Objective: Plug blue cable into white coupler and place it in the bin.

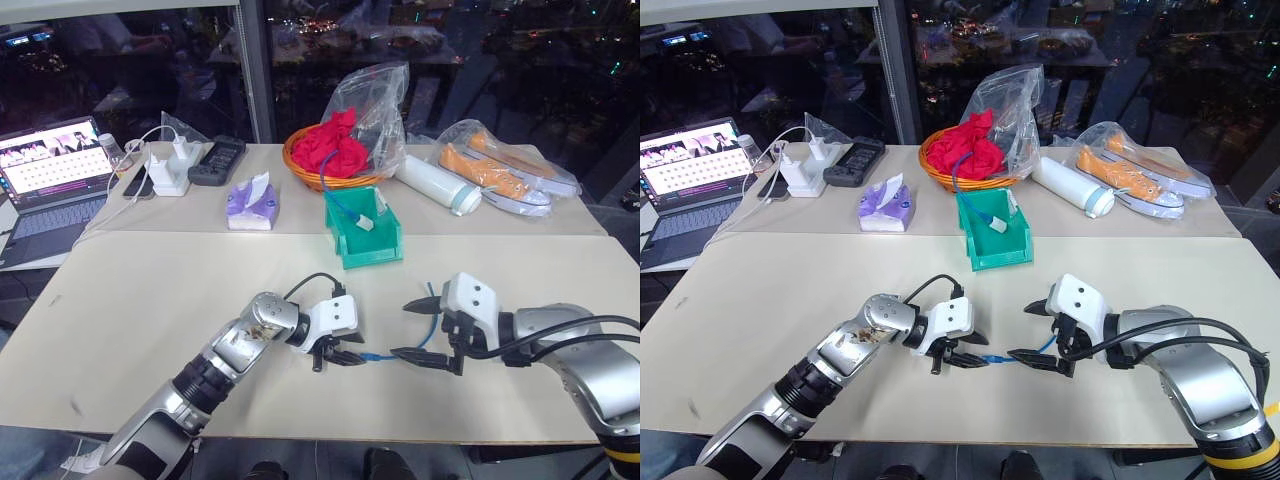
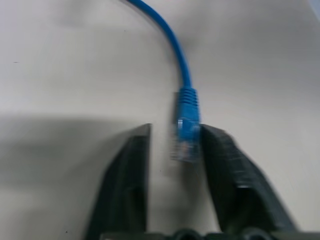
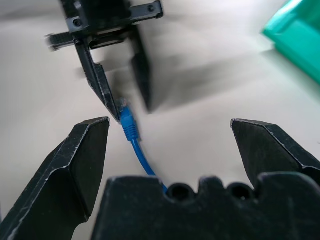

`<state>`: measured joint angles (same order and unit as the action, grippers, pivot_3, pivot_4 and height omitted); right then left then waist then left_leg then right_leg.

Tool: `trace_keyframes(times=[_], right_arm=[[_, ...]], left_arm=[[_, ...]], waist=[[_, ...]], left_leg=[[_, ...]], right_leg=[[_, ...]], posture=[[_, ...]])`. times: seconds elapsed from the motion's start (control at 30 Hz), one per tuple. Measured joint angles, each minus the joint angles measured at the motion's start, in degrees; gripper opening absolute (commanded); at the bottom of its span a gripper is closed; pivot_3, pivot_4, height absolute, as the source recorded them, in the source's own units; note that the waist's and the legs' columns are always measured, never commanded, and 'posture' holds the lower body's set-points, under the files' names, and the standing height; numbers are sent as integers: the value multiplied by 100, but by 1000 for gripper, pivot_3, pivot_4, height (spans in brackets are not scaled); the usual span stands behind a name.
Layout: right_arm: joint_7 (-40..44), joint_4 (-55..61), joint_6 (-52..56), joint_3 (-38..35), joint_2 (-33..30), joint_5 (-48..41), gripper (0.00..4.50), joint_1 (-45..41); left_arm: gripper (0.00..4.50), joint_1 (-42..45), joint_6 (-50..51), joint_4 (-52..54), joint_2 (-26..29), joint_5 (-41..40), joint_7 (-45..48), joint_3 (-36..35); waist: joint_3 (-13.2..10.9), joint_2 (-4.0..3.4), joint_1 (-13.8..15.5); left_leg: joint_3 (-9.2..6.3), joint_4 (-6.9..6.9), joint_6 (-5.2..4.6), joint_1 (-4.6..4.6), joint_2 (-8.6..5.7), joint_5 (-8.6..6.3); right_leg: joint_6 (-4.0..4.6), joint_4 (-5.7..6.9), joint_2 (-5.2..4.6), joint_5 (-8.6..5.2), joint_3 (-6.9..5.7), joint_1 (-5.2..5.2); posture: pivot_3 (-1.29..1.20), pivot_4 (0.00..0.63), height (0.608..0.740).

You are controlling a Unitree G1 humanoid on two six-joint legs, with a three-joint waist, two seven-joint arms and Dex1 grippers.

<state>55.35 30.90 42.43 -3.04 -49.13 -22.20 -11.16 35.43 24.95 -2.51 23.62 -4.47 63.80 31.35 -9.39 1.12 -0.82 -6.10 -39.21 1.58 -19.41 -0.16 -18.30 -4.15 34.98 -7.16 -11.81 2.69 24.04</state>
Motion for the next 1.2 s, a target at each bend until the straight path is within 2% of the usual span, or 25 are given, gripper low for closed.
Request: trace_keyframes(times=[0.03, 0.13, 0.27, 0.33, 0.43, 0.53, 0.6, 0.73, 0.8, 0.97, 1.1, 1.17, 1.2], right_arm=[[-62, 45, 117, -106, -17, -94, 4500, 82], [-303, 271, 945, -748, 104, -765, 4500, 323], [-884, 691, 2638, -2170, 759, -2713, 4500, 872], [-1357, 872, 3227, -2542, 1047, -3598, 4500, 1334], [-2480, 958, 3403, -2754, 1658, -4818, 4500, 1957], [-4260, 872, 2746, -2580, 2226, -6227, 4500, 2352], [-5425, 789, 2118, -2370, 2554, -6860, 4500, 2399], [-7170, 699, 959, -1942, 3100, -7434, 4500, 2497], [-7613, 708, 616, -1678, 3188, -7555, 4500, 2491], [-8101, 798, 51, -1028, 3284, -7474, 4500, 2198], [-8221, 929, -240, -804, 3272, -7281, 4500, 2103], [-8246, 946, -364, -745, 3217, -7229, 3991, 2102], [-8255, 955, -414, -695, 3166, -7196, 3896, 2102]], left_arm=[[88, 4, -26, -22, 19, -11, 60, -10], [89, 17, -78, -148, -45, -46, 134, -82], [89, -29, -59, -229, -633, -372, -97, -440], [89, 10, -83, -219, -959, -483, -342, -659], [89, 42, -55, -196, -1162, -621, -498, -853], [89, 35, 148, -42, -1177, -781, -483, -937], [89, 22, 268, 126, -1155, -898, -458, -939], [89, -35, 420, 323, -1086, -961, -486, -953], [89, -41, 466, 325, -1072, -985, -518, -969], [89, -67, 534, 392, -1103, -1043, -607, -984], [89, -67, 550, 398, -1112, -1099, -638, -984], [89, -67, 555, 398, -1090, -1111, -646, -984], [89, -67, 560, 398, -1090, -1113, -649, -983]], waist=[[0, 0, 4], [0, 1, 12], [-1, 2, 74], [0, 2, 122], [1, 0, 106], [1, 0, 28], [1, -1, -1], [2, -3, -4], [3, -4, -19], [3, -5, -19], [3, -5, -3], [3, -5, -8], [3, -5, -9]], left_leg=[[0, 0, 0, 0, 0, 0], [0, 0, -1, -1, 0, 0], [-6, -2, -3, -11, 0, -1], [-6, -12, -7, -18, -1, -4], [-5, -11, -10, -11, -1, -6], [-4, -10, -10, -3, -1, -5], [-5, -10, -9, 3, 0, -5], [-5, -10, -9, 3, 0, -5], [-5, -10, -8, 1, 0, -4], [-5, -9, -8, 1, 0, -4], [-5, -9, -8, -1, -1, -4], [-5, -8, -9, -1, 0, -4], [-5, -7, -9, 0, 0, -5]], right_leg=[[0, 0, 0, 0, 0, -1], [0, 0, 0, 0, 0, -2], [1, 2, 0, 1, -4, -2], [-2, 1, -1, 3, -4, 0], [-2, 1, -1, 3, 0, 3], [0, 9, -1, 3, 2, -1], [1, 11, 0, 4, 4, -7], [1, 10, 1, 4, 4, -5], [1, 10, 1, 4, 4, -1], [1, 7, 1, 4, 4, -1], [0, 2, 1, 4, 4, -2], [1, 2, 2, 4, 4, -1], [1, 2, 2, 4, 4, -1]], posture=[[0, 150, 740], [0, 150, 740], [0, 150, 740], [0, 150, 740], [0, 150, 740], [0, 150, 740], [0, 150, 740], [0, 150, 740], [0, 150, 740], [0, 150, 740], [0, 150, 740], [0, 150, 740], [0, 150, 740]])
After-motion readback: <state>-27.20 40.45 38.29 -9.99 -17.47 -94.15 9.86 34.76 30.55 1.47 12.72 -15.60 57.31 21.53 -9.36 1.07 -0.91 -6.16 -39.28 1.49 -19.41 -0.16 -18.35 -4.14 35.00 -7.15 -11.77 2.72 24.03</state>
